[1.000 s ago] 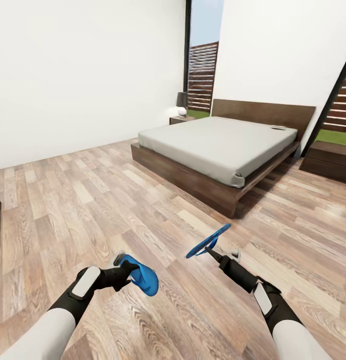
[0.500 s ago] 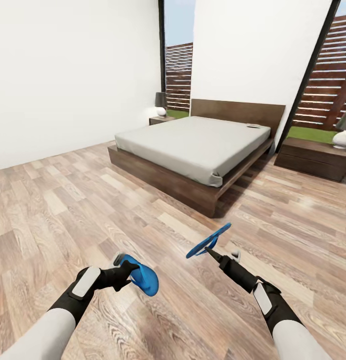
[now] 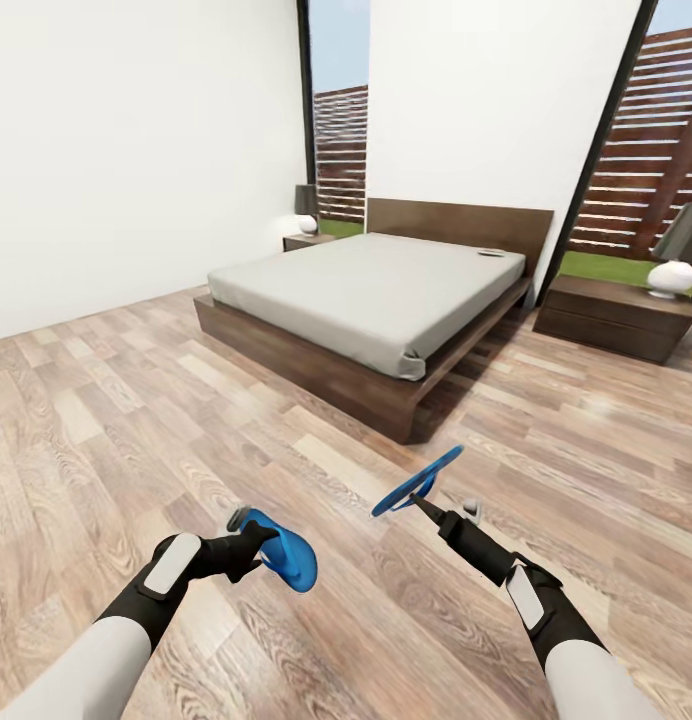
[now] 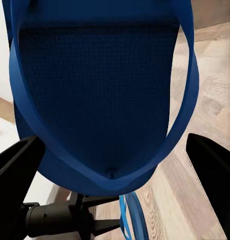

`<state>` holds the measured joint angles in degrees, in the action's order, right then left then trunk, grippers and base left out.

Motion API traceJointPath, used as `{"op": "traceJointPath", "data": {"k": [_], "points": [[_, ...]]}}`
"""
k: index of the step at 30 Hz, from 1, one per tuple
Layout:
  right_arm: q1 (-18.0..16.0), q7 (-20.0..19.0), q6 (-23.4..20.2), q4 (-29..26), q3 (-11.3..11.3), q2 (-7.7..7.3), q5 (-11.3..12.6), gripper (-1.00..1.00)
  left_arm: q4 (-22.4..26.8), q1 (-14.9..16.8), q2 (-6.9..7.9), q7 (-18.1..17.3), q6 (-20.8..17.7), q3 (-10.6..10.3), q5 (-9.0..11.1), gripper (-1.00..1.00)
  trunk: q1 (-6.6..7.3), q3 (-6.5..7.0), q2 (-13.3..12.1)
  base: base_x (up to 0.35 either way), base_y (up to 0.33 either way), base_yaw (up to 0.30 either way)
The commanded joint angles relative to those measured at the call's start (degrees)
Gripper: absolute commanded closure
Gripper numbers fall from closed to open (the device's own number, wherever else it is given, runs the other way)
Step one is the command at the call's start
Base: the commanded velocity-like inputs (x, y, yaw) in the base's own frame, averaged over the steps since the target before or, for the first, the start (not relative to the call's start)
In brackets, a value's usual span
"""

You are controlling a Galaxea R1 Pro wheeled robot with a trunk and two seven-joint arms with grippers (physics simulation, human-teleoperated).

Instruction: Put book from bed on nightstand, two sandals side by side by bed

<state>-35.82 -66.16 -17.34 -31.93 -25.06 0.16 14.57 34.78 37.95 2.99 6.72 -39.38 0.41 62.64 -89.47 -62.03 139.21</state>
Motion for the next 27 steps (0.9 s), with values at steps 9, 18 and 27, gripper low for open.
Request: {"op": "traceJointPath", "data": {"k": [9, 18, 27], "points": [[-0.04, -0.2, -0.59, 0.02, -0.15, 0.02, 0.25, 1.0, 0.11, 0.01, 0.0, 0.57, -0.22, 0.04, 0.72, 1.0, -0.01, -0.05, 0.02, 0.181, -0.183, -0.001], [-0.04, -0.14, -0.66, 0.02, -0.16, 0.02, 0.18, 1.0, 0.11, 0.03, 0.0, 0.57, -0.18, 0.03, 0.72, 1.0, -0.01, -0.05, 0.02, 0.184, -0.185, 0.0], [-0.04, 0.19, -0.71, 0.02, -0.16, 0.02, 0.11, 1.0, 0.11, 0.01, -0.13, 0.57, -0.18, 0.08, 0.72, 1.0, -0.01, -0.05, 0.02, 0.185, -0.194, 0.0]]}}
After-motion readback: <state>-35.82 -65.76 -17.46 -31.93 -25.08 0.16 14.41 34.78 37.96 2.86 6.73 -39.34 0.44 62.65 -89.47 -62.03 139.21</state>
